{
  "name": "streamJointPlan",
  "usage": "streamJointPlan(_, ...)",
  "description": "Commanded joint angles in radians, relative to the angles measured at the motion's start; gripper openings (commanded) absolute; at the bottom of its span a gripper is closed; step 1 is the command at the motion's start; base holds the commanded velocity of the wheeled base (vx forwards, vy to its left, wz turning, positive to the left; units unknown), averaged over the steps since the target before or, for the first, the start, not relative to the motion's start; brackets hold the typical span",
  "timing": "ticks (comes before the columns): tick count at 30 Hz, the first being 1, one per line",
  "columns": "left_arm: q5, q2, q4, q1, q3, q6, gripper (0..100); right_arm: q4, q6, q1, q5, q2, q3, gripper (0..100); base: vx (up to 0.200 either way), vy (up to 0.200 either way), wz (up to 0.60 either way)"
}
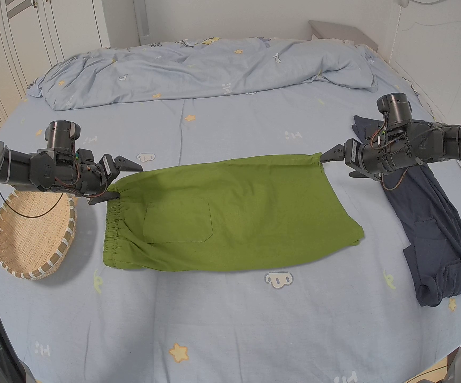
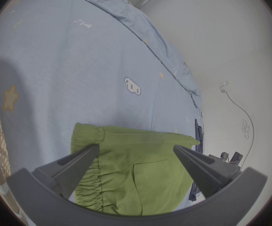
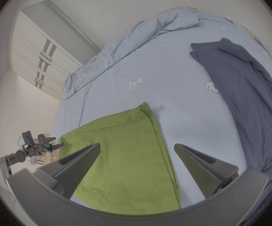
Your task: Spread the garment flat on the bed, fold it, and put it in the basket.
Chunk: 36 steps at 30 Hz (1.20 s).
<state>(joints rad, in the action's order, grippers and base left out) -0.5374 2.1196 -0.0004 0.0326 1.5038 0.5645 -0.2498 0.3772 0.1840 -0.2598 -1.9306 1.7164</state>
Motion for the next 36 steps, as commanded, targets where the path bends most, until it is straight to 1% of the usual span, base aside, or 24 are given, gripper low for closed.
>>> streamJointPlan(1, -0.001, -0.056, 0.002, -0.002, -0.048, -0.006, 100, -0.002, 0.015, -0.021, -0.029, 0.021, -0.02, 100, 0.0, 0.0, 0.0)
streamJointPlan(3, -0.001, -0.069, 0.002, -0.002, -0.057, -0.006, 100, -0.002, 0.017, -0.025, -0.039, 0.027, -0.023, 100, 0.0, 0.0, 0.0)
streamJointPlan(4, -0.006, -0.141, 0.0, 0.001, -0.111, -0.008, 100, -0.002, 0.034, -0.051, -0.107, 0.056, -0.052, 100, 0.0, 0.0, 0.0)
streamJointPlan(5, -0.009, -0.187, -0.001, 0.004, -0.152, -0.008, 100, -0.003, 0.051, -0.067, -0.151, 0.076, -0.072, 100, 0.0, 0.0, 0.0)
streamJointPlan(6, -0.009, -0.207, -0.001, 0.006, -0.171, -0.008, 100, -0.002, 0.055, -0.075, -0.173, 0.085, -0.084, 100, 0.0, 0.0, 0.0)
streamJointPlan(7, -0.01, -0.24, -0.003, 0.012, -0.206, -0.008, 100, -0.002, 0.058, -0.094, -0.208, 0.099, -0.107, 100, 0.0, 0.0, 0.0)
streamJointPlan(9, -0.012, -0.311, -0.013, 0.013, -0.301, -0.015, 100, 0.001, 0.054, -0.136, -0.299, 0.125, -0.162, 100, 0.0, 0.0, 0.0)
streamJointPlan(11, -0.012, -0.331, -0.026, 0.013, -0.343, -0.025, 100, 0.003, 0.051, -0.153, -0.337, 0.131, -0.182, 100, 0.0, 0.0, 0.0)
streamJointPlan(12, -0.009, -0.351, -0.056, 0.013, -0.412, -0.048, 100, 0.015, 0.048, -0.178, -0.389, 0.136, -0.208, 100, 0.0, 0.0, 0.0)
streamJointPlan(13, -0.009, -0.355, -0.072, 0.013, -0.442, -0.057, 100, 0.026, 0.043, -0.184, -0.406, 0.133, -0.21, 100, 0.0, 0.0, 0.0)
streamJointPlan(16, -0.003, -0.348, -0.144, 0.02, -0.534, -0.089, 100, 0.061, 0.038, -0.193, -0.42, 0.139, -0.222, 100, 0.0, 0.0, 0.0)
streamJointPlan(20, 0.001, -0.322, -0.178, 0.024, -0.573, -0.094, 100, 0.063, 0.037, -0.196, -0.42, 0.153, -0.241, 100, 0.0, 0.0, 0.0)
streamJointPlan(24, 0.002, -0.29, -0.181, 0.017, -0.579, -0.104, 100, 0.063, 0.035, -0.189, -0.42, 0.154, -0.25, 100, 0.0, 0.0, 0.0)
streamJointPlan(27, 0.008, -0.25, -0.194, 0.013, -0.573, -0.147, 100, 0.064, 0.034, -0.176, -0.42, 0.151, -0.259, 100, 0.0, 0.0, 0.0)
streamJointPlan(30, 0.022, -0.217, -0.224, 0.013, -0.573, -0.17, 100, 0.064, 0.034, -0.167, -0.418, 0.151, -0.262, 100, 0.0, 0.0, 0.0)
streamJointPlan(32, 0.037, -0.178, -0.279, 0.012, -0.571, -0.173, 100, 0.064, 0.032, -0.159, -0.418, 0.151, -0.262, 100, 0.0, 0.0, 0.0)
streamJointPlan(34, 0.039, -0.173, -0.285, 0.012, -0.571, -0.173, 100, 0.064, 0.032, -0.159, -0.418, 0.15, -0.262, 100, 0.0, 0.0, 0.0)
streamJointPlan(35, 0.039, -0.144, -0.331, 0.009, -0.563, -0.173, 100, 0.064, 0.032, -0.158, -0.418, 0.15, -0.262, 100, 0.0, 0.0, 0.0)
streamJointPlan(36, 0.04, -0.13, -0.349, 0.004, -0.556, -0.173, 100, 0.064, 0.032, -0.158, -0.418, 0.15, -0.262, 100, 0.0, 0.0, 0.0)
